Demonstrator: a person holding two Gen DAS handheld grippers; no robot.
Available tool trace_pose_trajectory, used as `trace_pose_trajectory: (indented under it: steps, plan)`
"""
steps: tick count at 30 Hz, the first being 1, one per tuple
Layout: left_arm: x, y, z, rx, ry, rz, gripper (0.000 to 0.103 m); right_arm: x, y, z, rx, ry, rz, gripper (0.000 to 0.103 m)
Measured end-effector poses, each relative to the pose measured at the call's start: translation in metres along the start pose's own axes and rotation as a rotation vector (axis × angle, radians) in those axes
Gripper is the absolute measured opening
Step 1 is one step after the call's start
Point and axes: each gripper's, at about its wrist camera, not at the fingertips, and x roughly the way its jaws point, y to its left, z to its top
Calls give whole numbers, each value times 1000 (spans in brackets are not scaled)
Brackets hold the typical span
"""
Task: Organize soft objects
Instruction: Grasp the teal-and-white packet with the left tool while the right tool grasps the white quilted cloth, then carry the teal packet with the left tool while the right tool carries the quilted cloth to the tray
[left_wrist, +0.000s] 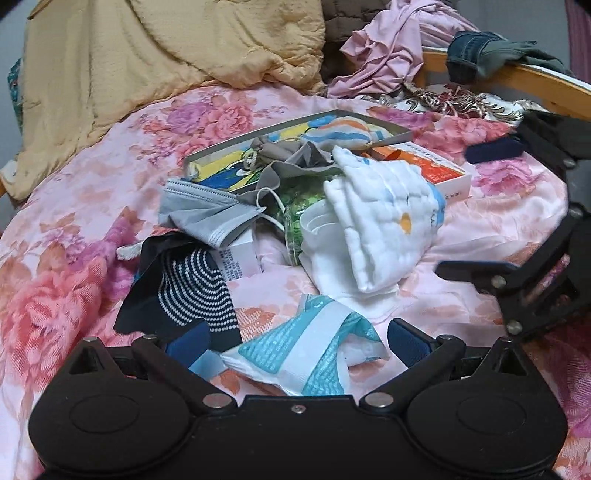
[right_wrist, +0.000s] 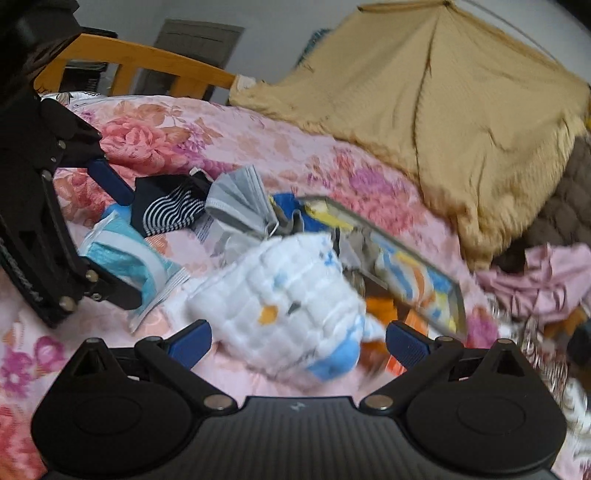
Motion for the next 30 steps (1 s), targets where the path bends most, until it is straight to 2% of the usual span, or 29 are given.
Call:
trace_pose_trajectory:
  steps: [7, 15, 18, 20, 30]
  plan:
    - [0, 4, -4, 49, -4, -42, 99, 17, -6, 0, -11, -18, 46, 102]
    - [3, 13, -4, 43, 41, -112, 72, 34, 6, -4, -79, -20, 98, 102]
    - [4, 16, -3, 16, 56, -120, 71, 37, 10, -6, -94, -10, 98, 102]
    - [5, 16, -3, 5, 56, -116, 66, 38, 11, -7, -92, -5, 92, 100]
    - [11, 10, -4, -60, 64, -102, 63, 36, 8, -6, -66, 2, 75, 75]
